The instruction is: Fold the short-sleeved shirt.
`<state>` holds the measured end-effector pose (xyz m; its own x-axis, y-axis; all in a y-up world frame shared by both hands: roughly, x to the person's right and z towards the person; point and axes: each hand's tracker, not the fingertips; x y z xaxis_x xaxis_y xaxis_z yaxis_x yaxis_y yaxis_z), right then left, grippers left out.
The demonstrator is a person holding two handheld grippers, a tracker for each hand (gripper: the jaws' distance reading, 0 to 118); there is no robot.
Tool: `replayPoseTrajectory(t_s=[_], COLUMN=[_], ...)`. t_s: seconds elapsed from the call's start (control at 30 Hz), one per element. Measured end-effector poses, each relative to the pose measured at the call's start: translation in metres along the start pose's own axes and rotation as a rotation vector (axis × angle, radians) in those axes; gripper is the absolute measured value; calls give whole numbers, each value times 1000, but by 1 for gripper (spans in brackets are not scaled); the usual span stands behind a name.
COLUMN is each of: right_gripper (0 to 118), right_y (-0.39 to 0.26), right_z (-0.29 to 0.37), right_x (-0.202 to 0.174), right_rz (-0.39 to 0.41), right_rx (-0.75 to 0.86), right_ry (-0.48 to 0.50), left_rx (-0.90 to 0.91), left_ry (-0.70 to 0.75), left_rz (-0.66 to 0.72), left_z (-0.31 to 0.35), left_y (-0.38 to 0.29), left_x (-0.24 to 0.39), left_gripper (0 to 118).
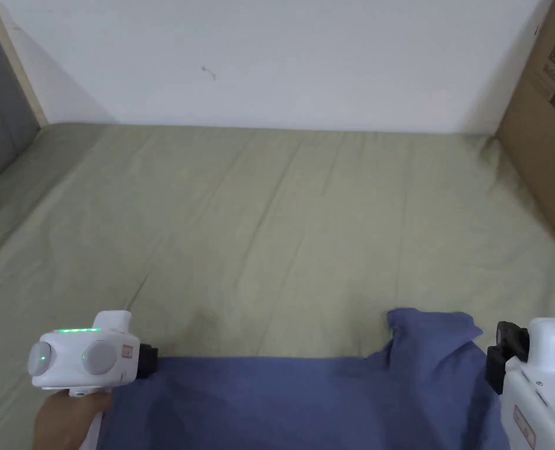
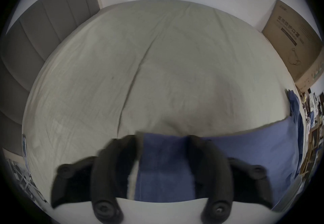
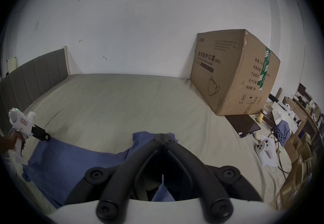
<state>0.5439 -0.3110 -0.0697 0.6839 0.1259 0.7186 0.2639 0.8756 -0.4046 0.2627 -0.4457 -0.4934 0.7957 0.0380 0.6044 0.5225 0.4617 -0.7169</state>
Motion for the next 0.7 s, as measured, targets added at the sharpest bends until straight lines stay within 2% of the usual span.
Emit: replayPoseTrajectory(t_s=[0.03,0.07,0.13,0.2,0.23,0.27,0.3,0.33,0.37,0.4,0.47,0.5,0.53,0.57,0.67,0.7], right_gripper=[0,0,0,0,7,21,41,66,81,88,91,98,110,115,113,108], right_y=[0,0,0,1,1,0,-1,-3,-5,-7,-15,-19,-24,-29,-48,-52], right_z=[-2,-5,-14,-29,-37,-48,-60,-73,-86,-97,-126,-141,-154,-165,-194,-199], right_x=[2,4,11,19,22,27,30,33,36,38,42,44,45,45,45,44], right_rz=[-4,-10,-39,-72,-80,-97,-97,-107,-107,-104,-116,-119,-122,-110,-110,-101], right_rx=[-8,-18,-34,-89,-109,-139,-179,-212,-258,-294,-348,-393,-448,-499,-584,-616], right_ry=[-1,-2,1,13,12,16,25,31,32,40,33,29,45,52,39,41], left_rx=[17,18,31,118,142,169,185,196,234,246,264,268,275,273,280,277], left_ry=[-9,-24,-14,-26,-27,-40,-80,-90,-107,-106,-116,-122,-126,-128,-127,-127], left_rz=[-20,-30,-40,-44,-29,-17,4,6,14,10,16,22,25,25,27,28], left_z=[3,6,11,33,43,56,69,79,89,98,110,115,118,124,128,124], left_y=[-1,-1,-1,-3,-3,-4,-6,-7,-7,-7,-6,-6,-6,-5,-7,-5], left_x=[1,5,11,16,17,16,15,14,14,14,12,11,10,12,11,9], left_gripper=[6,3,3,3,3,3,3,3,3,3,3,3,3,3,3,3])
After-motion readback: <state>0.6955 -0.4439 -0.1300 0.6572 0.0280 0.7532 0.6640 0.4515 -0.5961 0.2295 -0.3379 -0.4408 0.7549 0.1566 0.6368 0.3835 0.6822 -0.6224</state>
